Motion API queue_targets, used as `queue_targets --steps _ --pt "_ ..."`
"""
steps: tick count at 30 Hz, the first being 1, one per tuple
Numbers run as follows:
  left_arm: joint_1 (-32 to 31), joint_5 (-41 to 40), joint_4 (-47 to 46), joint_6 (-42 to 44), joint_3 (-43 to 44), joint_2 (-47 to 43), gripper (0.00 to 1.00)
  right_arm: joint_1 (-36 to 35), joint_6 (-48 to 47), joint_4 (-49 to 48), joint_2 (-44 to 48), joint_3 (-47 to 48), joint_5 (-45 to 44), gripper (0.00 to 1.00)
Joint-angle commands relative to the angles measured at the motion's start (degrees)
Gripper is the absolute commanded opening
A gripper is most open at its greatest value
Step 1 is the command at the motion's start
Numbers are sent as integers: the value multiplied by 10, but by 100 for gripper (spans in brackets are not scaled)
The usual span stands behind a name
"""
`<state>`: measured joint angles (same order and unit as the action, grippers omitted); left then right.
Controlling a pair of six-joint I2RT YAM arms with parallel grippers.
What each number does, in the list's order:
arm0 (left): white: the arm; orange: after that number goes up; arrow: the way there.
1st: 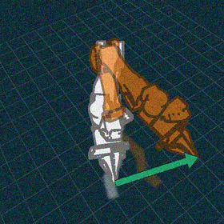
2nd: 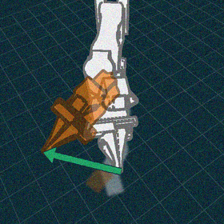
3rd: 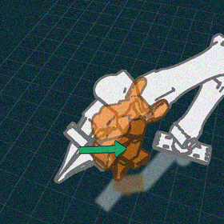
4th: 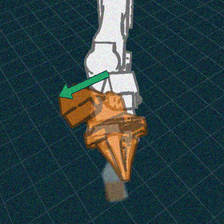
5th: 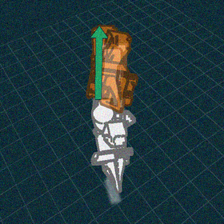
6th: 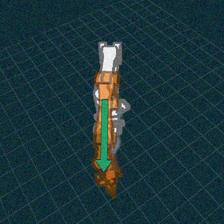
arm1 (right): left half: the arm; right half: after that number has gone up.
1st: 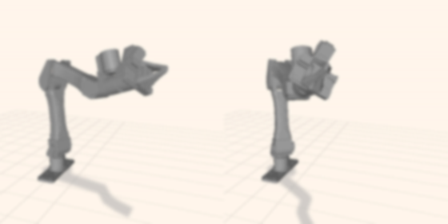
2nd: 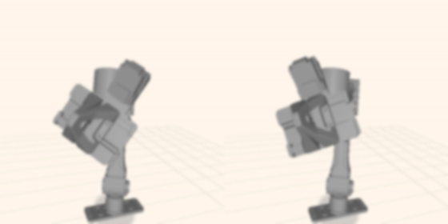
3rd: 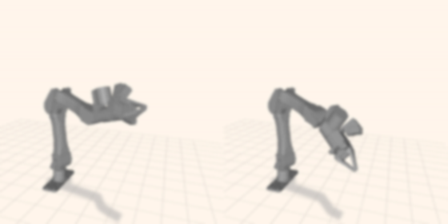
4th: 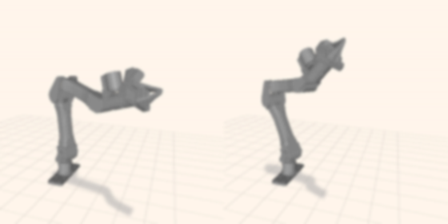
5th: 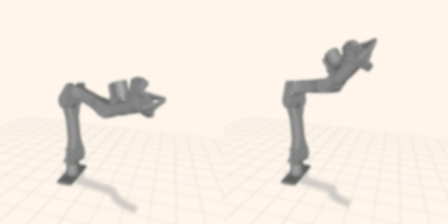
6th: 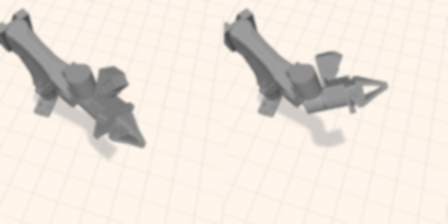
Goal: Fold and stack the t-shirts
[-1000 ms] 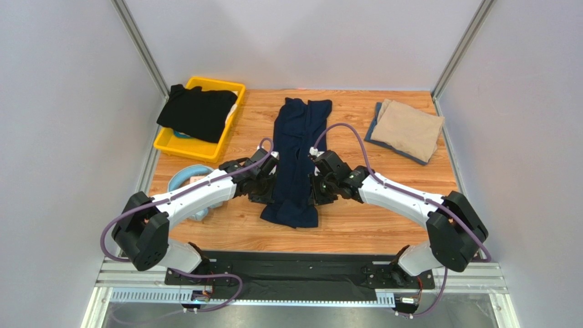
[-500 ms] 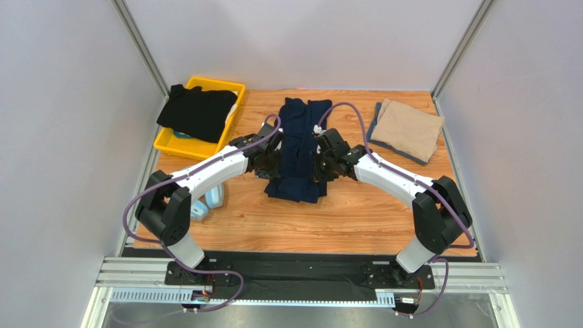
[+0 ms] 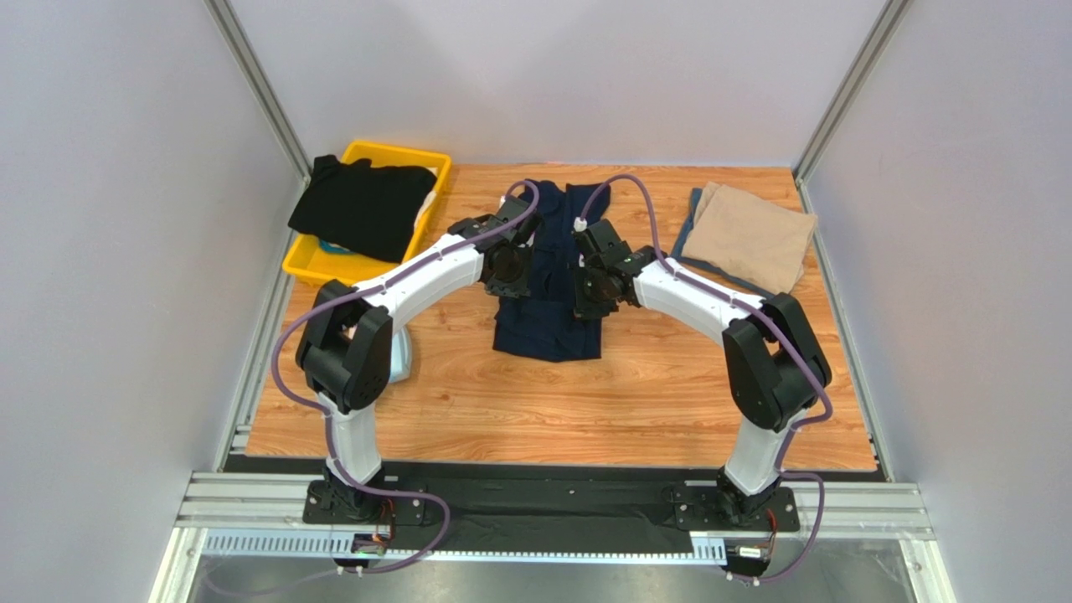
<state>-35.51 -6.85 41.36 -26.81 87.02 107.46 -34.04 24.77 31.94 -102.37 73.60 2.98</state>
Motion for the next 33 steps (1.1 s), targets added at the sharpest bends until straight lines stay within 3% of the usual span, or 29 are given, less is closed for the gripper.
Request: queue_targets --steps 1,11,20,22,24,27,33 --pt "3 -35 50 -1 34 14 0 2 -5 9 -17 29 -23 3" --pt "12 -77 51 19 43 55 0 13 -10 22 -53 57 -48 2" --pt "26 -45 64 25 87 112 0 16 -18 54 -106 106 -55 3" --pt "28 -31 66 27 97 118 11 16 -11 57 -107 108 -54 4" --pt "30 -22 85 26 116 129 18 16 -8 59 -96 100 -48 18" --pt "31 -24 89 28 121 126 32 16 -3 49 -64 78 -57 26" --pt "44 -12 58 12 83 70 47 16 -21 39 34 19 -96 38"
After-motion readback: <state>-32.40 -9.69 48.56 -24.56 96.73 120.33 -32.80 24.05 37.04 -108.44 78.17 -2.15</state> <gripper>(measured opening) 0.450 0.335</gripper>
